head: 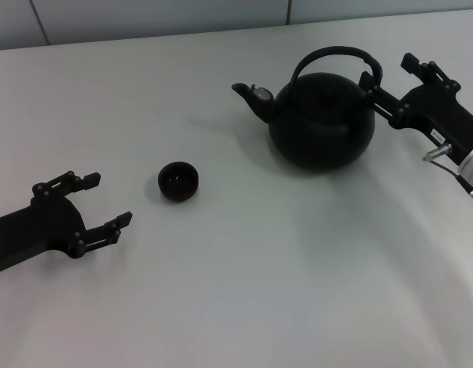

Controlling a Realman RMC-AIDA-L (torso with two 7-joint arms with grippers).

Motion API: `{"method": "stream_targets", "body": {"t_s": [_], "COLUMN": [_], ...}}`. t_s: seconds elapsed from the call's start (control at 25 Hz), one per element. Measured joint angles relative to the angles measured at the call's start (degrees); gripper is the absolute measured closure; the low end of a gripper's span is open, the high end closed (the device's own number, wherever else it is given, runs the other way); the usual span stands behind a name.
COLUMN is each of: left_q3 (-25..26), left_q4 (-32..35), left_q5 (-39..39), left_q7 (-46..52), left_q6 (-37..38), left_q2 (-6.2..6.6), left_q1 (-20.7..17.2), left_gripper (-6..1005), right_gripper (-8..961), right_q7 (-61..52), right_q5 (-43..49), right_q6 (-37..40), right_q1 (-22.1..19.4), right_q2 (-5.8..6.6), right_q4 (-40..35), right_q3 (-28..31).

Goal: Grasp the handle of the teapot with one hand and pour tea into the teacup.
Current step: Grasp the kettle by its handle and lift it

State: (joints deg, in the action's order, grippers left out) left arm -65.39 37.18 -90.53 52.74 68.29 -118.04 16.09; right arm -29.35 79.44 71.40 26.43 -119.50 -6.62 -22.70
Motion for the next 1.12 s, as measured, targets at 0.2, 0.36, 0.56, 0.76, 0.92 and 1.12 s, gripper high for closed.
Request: {"method": "stream_targets", "body": {"t_s": [0.2,0.36,0.56,0.76,0.92,1.12], "left_q3": [0.0,0.0,0.0,0.0,0.0,0.0], "left_q4": [0.0,0.0,0.0,0.0,0.0,0.0], "left_q5": [0.0,0.0,0.0,0.0,-0.04,-0.14], "left_q7": [0.0,0.0,0.0,0.0,0.0,0.0], "left_q6": [0.0,0.0,-0.01,-0.03,-0.18,-0.23], "left_q2": [0.0,0.0,0.0,0.0,0.0,0.0], "left_q1": [-0.09,-0.1,-0.1,-0.05,-0.03,-0.01], "left_gripper": [200,200,200,200,200,200], "right_gripper": [136,173,236,462,629,788], "right_q7": [0.0,-0.43,-0.52,-0.55,-0.56,-0.53], "right_q5": [-0.3,-0.34,-0.35,-0.42,-0.88,-1.02], "right_q6": [-2.55,-3.34,-3.38,-3.38,-3.38,-3.38], "right_q1": [1.38,2.07,2.17,2.0,1.94,2.06], "right_q2": [-0.08,-0.08,-0.06,-0.05,-0.07,-0.09], "right_q4": [0.48,0.8,0.83,0.82,0.9,1.32], "right_q3": [0.34,0.11,-0.05,0.27,0.29,0.4]}}
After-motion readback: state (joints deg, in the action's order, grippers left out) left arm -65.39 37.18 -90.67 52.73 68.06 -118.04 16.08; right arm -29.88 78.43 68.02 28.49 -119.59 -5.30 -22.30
